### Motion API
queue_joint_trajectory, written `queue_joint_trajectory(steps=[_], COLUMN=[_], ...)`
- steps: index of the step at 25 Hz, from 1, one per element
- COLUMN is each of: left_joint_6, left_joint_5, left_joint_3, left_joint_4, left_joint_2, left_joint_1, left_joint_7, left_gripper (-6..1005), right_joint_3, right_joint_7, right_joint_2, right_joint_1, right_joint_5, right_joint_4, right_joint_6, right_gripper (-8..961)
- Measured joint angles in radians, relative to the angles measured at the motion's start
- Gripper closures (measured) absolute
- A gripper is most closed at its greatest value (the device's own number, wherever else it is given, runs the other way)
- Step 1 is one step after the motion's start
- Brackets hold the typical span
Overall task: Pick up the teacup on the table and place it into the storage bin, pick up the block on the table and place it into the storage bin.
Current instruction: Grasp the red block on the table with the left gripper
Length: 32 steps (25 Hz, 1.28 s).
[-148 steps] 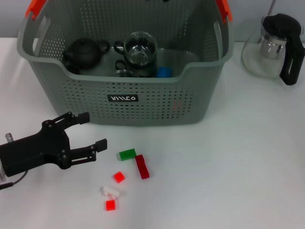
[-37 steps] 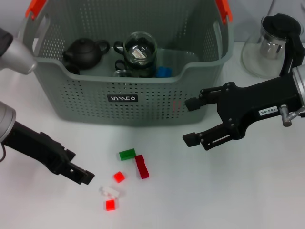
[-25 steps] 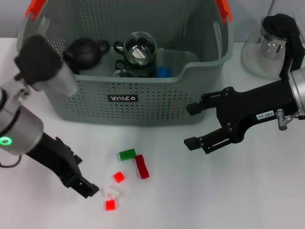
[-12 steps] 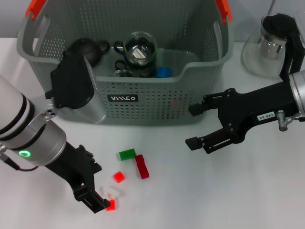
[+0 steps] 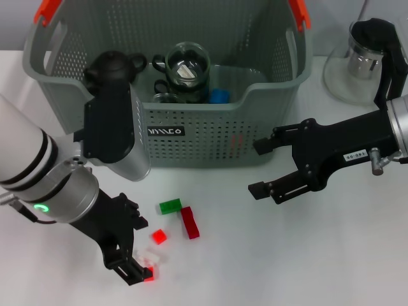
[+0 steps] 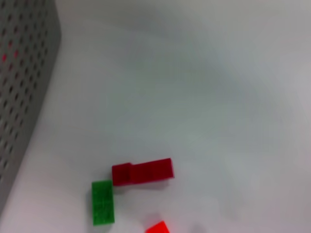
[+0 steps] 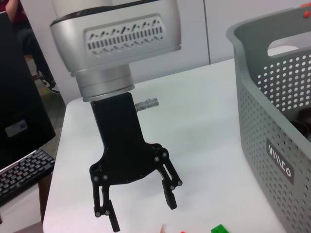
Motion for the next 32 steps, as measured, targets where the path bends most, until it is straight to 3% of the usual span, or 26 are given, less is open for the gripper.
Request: queue_joint_trajectory(steps=[8,20,32], left_joint_6=[-0.040,-0.141,-0.200], left_joint_5=[-0.003,0.005,0.011], left_joint_3=[0.005,0.070,0.085], left_joint_4=[0.000,-0.053,-0.103], left_joint_2=[0.000,0.000,0.005], left_joint_1=[-0.005,-0.023,-0.051], left_joint_7=[-0.002,-0.175,-0.232], left_gripper=[116,123,132], right_joint_3=[0.000,0.000,0.000], right_joint_7=[0.003,0.005,0.003], right_joint_2=[0.000,0.000,-0.001], right_joint_1=[0.000,0.001,-0.003], right_joint_5=[0.000,-0.008,-0.009], right_joint_4=[0.000,0.000,0.000], right_joint_6=[0.008,0.015,0.023], right_gripper=[9,8,8])
